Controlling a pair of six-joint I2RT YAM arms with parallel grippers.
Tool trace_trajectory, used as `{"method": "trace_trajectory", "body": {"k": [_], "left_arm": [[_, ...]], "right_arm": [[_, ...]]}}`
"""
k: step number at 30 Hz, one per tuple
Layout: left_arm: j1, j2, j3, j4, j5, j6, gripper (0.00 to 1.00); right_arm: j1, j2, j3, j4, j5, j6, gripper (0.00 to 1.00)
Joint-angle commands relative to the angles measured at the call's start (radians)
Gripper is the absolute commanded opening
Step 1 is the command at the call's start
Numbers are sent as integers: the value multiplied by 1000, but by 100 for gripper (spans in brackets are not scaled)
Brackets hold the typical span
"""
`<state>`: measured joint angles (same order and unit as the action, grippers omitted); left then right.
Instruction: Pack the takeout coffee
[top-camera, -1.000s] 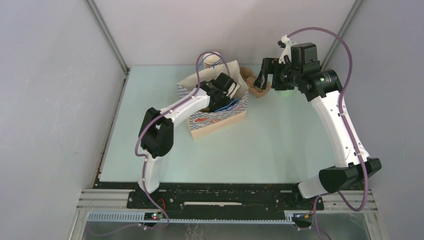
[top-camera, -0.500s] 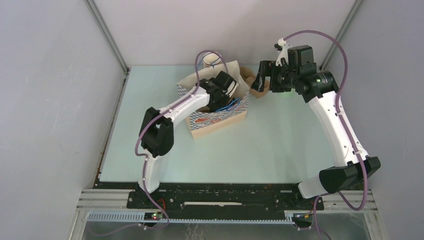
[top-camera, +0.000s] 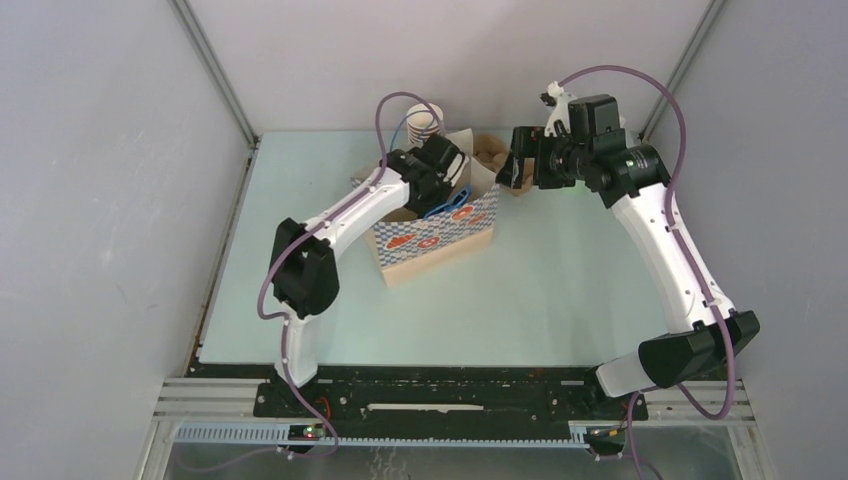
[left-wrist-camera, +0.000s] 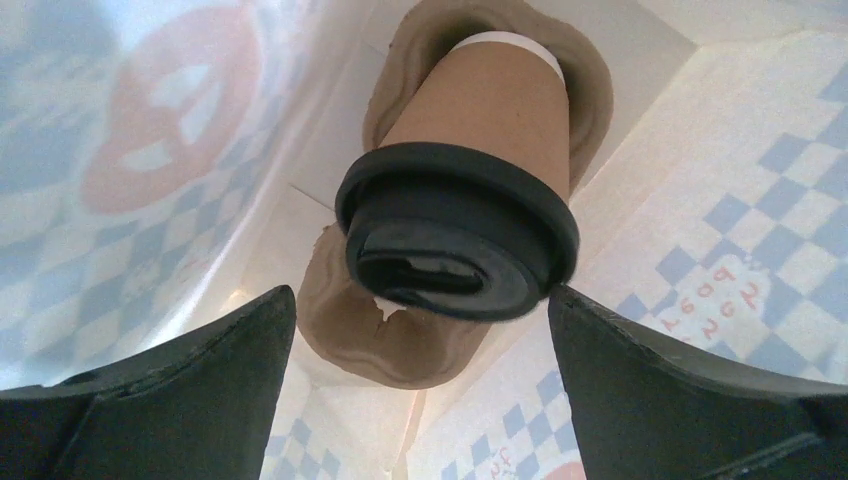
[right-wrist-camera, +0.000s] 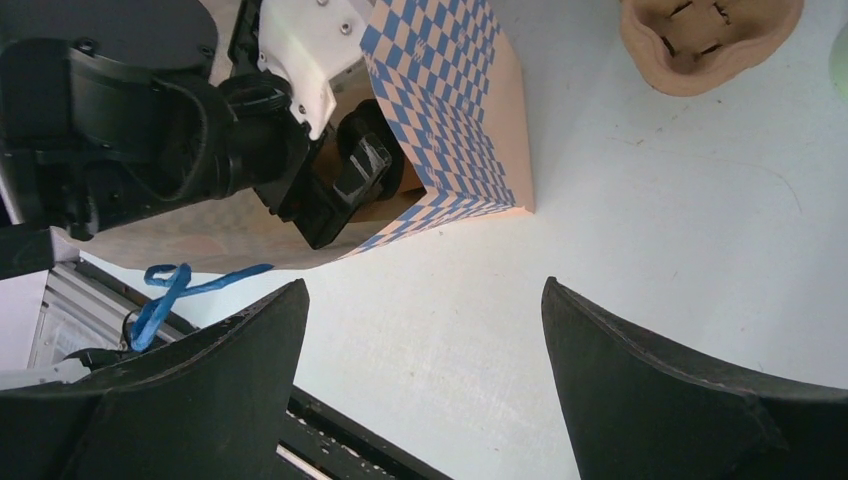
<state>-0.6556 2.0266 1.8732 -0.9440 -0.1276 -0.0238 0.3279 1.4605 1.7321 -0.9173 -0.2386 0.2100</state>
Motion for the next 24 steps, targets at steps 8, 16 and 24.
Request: {"method": "trace_trajectory", "body": {"k": [8, 16, 24], "left_arm": [[1, -181, 81, -47, 24, -75, 100], [-4, -325, 136, -111, 55, -185, 98], [0, -455, 283, -262, -84, -378, 93]], "right_arm": [[24, -15, -13, 44, -13, 13, 95], [38, 5, -17, 85, 1, 32, 95], [56, 77, 39, 119, 23, -4, 96]]}}
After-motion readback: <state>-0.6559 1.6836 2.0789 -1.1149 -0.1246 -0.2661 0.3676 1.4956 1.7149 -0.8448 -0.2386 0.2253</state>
